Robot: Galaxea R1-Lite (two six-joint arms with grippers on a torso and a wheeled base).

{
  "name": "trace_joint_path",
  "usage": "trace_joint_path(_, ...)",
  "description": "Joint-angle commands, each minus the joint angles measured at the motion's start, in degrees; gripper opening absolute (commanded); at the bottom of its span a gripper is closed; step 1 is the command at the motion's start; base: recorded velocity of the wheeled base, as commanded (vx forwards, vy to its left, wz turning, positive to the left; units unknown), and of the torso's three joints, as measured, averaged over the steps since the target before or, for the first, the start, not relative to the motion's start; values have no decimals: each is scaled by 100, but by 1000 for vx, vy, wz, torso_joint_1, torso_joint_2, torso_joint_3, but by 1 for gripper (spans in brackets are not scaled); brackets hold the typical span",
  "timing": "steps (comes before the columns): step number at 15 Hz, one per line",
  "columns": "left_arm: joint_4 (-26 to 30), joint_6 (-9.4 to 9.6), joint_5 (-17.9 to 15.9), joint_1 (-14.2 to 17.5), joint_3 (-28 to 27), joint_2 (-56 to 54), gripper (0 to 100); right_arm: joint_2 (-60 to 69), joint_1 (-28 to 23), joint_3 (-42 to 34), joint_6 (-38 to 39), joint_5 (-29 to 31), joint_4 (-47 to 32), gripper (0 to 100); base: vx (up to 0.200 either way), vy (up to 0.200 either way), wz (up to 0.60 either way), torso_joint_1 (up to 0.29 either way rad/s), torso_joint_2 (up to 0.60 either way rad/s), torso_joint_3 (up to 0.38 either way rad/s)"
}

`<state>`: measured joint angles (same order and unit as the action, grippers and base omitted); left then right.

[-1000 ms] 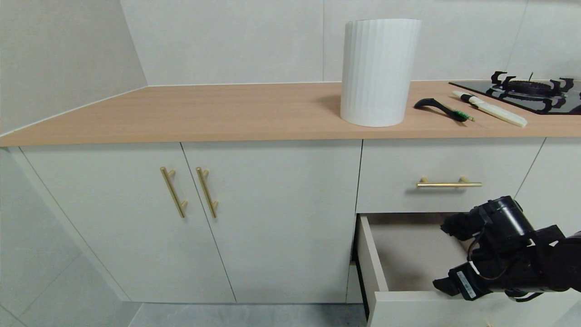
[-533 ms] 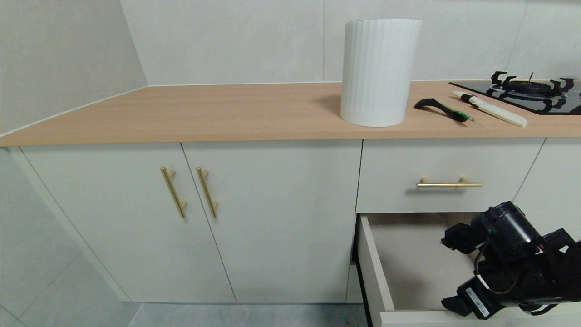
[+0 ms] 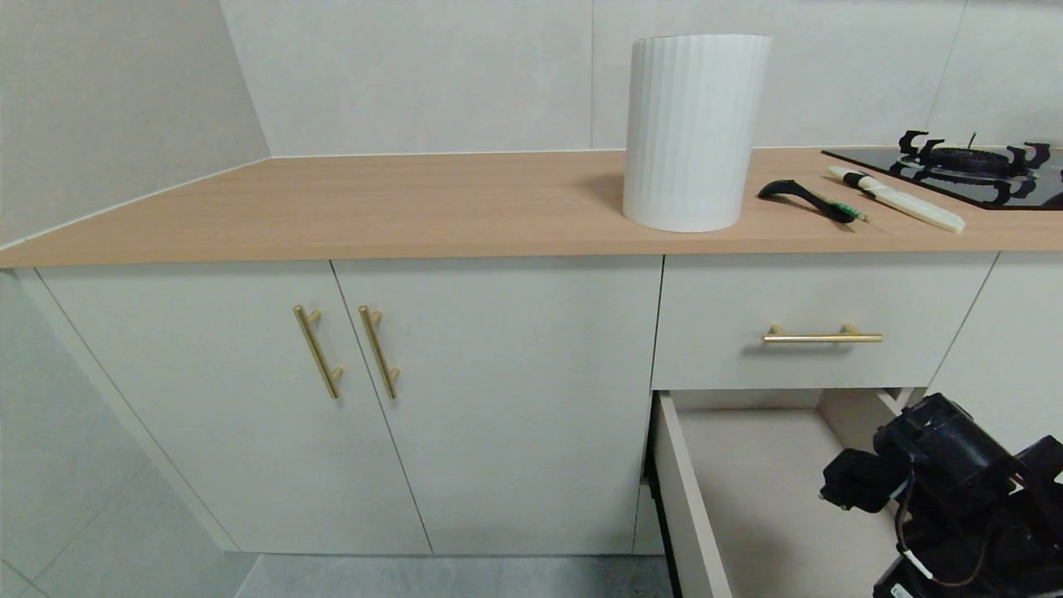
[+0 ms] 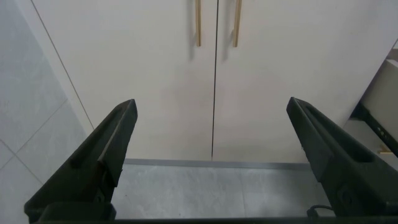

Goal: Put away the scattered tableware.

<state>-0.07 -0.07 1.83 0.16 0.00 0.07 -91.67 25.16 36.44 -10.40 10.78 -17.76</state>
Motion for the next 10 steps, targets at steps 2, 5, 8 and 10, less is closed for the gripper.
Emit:
trace_joint_path(2, -1, -1, 2, 2, 0, 1, 100, 159, 191, -14, -32, 39, -280, 100, 0, 0, 0, 0, 0, 0)
trace_joint_path(5, -1, -1, 2, 2, 0, 1, 100, 159, 217, -5, -24, 47, -280, 100, 0, 0, 0, 0, 0, 0)
trace_joint_path(8, -1, -1, 2, -7, 0, 1, 100, 202, 182, 215, 29, 56, -237, 100, 0, 0, 0, 0, 0, 0)
trace_joint_path(10, -1, -1, 2, 2, 0, 1, 100, 211, 6, 522, 222, 39, -193, 100, 0, 0, 0, 0, 0, 0)
